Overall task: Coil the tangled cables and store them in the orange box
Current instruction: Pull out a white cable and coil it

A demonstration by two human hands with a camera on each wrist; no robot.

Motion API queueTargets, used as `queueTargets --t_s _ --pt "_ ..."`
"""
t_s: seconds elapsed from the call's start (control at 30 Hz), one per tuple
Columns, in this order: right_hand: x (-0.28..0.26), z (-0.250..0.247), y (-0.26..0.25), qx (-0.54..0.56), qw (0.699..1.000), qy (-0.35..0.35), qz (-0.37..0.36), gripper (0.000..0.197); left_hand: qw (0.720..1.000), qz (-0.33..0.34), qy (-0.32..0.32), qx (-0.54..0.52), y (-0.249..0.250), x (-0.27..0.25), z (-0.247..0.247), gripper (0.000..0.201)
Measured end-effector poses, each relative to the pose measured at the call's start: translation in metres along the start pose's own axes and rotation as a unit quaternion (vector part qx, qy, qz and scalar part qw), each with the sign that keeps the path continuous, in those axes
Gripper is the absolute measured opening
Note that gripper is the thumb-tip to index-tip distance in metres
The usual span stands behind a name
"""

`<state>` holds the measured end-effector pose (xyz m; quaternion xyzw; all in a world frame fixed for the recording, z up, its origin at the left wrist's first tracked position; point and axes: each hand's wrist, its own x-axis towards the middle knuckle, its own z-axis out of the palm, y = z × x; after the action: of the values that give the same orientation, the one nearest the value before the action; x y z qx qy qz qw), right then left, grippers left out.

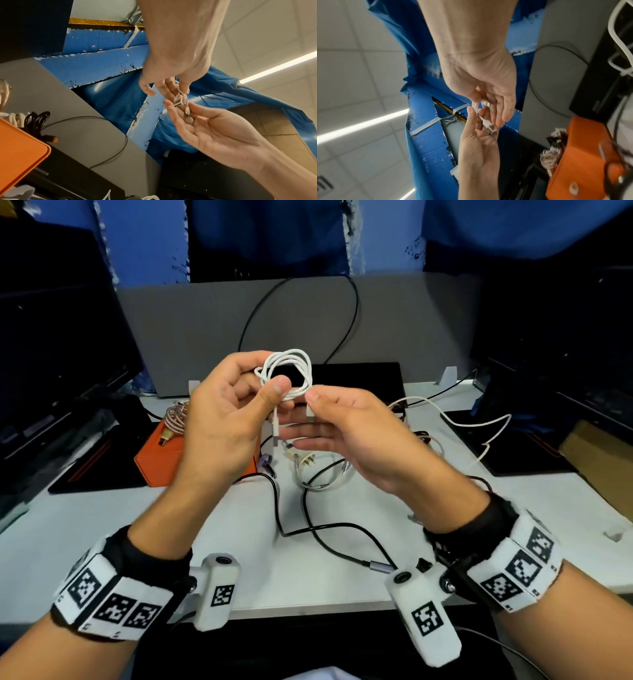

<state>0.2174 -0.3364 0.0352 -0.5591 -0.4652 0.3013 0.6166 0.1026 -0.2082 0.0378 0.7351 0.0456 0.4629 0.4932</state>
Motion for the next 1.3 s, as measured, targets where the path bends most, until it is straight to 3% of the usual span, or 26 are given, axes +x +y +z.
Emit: queueTargets --t_s 0.1,0.2,0.4,0.47,0.63,0.8,0.97,1.1,1.17,1.3 --pt "0.0 0.008 0.003 0.117 0.993 -0.008 0.014 0.033 1.0 -0.01 0.001 0.004 -0.002 -0.001 0.001 0.021" --pt "0.002 0.01 0.007 0.162 0.987 0.008 0.018 0.03 0.999 -0.011 -0.01 0.033 -0.002 0.001 -0.001 0.026" --pt "0.004 0.007 0.007 0.056 0.998 0.031 -0.016 0.031 0.98 0.081 -0.004 0.184 -0.008 0.0 -0.007 0.033" --pt "0.001 0.012 0.006 0.049 0.999 0.007 -0.017 0.03 0.975 0.112 -0.031 0.191 -0.009 -0.002 -0.007 0.04" --pt "-0.008 0.019 0.002 0.047 0.994 -0.091 0.031 0.028 0.93 0.233 -0.061 0.277 -0.004 -0.001 -0.011 0.027" --pt "-0.008 0.014 -0.004 0.019 0.994 -0.102 0.036 0.03 0.904 0.263 -0.053 0.333 -0.004 0.003 -0.019 0.038" --pt "-0.008 0.012 -0.004 0.001 0.995 -0.094 0.016 0.029 0.912 0.266 -0.044 0.309 -0.005 0.004 -0.02 0.036" --pt "-0.007 0.009 -0.002 -0.044 0.995 -0.089 0.004 0.038 0.911 0.253 -0.112 0.306 -0.009 0.005 -0.024 0.035" --pt "-0.007 0.007 -0.002 -0.051 0.994 -0.097 0.006 0.045 0.914 0.239 -0.118 0.306 -0.009 0.005 -0.024 0.037" --pt "-0.003 0.006 -0.001 -0.089 0.995 -0.049 -0.013 0.037 0.952 0.124 -0.129 0.25 -0.007 0.01 -0.026 0.027"
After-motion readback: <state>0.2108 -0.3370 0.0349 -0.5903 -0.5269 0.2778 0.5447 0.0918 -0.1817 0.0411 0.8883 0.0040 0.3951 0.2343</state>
